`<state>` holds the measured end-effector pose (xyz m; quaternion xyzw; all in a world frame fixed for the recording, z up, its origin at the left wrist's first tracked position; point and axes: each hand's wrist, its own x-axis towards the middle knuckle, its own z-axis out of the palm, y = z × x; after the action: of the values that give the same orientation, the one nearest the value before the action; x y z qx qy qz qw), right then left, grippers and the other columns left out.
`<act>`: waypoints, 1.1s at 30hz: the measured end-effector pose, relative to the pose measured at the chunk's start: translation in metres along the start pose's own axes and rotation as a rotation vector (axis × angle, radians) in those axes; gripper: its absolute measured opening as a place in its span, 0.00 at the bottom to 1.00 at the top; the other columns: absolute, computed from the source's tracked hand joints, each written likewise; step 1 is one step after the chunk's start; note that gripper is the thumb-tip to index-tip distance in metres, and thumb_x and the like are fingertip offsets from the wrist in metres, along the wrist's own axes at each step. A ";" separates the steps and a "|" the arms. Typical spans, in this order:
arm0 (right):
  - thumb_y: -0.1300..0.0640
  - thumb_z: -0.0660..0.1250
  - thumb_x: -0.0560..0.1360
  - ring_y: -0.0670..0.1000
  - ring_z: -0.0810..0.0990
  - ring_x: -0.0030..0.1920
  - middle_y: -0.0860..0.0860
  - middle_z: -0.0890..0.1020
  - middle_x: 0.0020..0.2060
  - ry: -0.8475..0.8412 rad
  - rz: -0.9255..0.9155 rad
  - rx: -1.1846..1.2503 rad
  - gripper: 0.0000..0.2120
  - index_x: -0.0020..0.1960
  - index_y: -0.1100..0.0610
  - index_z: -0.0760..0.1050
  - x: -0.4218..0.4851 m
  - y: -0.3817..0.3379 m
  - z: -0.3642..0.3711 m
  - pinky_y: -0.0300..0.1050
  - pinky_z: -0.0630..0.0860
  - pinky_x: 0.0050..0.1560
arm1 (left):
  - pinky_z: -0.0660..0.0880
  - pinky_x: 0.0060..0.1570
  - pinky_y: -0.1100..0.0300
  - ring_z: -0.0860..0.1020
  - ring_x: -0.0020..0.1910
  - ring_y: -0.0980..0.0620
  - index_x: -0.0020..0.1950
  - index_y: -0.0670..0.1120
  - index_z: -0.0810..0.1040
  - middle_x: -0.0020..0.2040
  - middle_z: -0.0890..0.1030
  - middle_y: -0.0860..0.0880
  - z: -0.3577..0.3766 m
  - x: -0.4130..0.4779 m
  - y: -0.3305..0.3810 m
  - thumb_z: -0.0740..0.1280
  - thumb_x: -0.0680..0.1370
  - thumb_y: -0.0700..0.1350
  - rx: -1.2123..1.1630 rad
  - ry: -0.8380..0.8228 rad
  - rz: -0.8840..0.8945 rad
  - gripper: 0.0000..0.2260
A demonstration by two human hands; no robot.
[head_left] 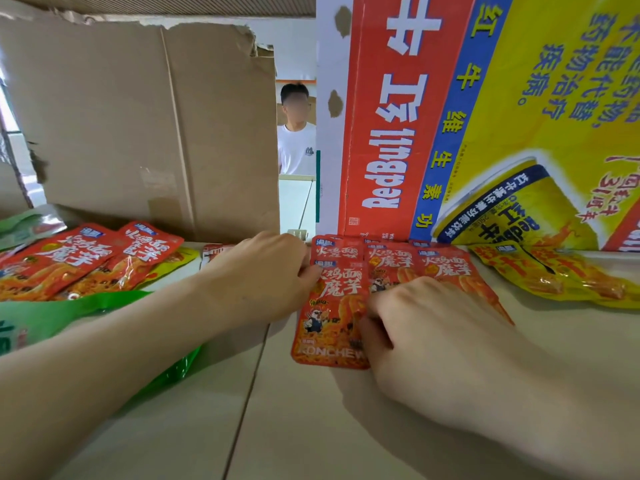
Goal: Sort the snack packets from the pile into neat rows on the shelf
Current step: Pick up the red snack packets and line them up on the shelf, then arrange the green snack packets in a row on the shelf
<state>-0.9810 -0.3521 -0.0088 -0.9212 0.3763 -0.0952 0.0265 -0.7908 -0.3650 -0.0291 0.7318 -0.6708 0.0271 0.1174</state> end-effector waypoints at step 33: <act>0.48 0.61 0.77 0.49 0.56 0.75 0.47 0.60 0.76 0.656 -0.127 0.284 0.33 0.78 0.46 0.52 -0.056 -0.020 -0.054 0.55 0.61 0.73 | 0.67 0.60 0.50 0.66 0.71 0.54 0.73 0.57 0.62 0.75 0.63 0.61 -0.081 -0.126 0.055 0.51 0.78 0.63 -0.073 0.574 0.203 0.25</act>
<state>-1.0165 -0.2972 0.0382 -0.8503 0.2898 -0.4385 0.0260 -0.8484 -0.2296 0.0320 0.6188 -0.6804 0.2202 0.3252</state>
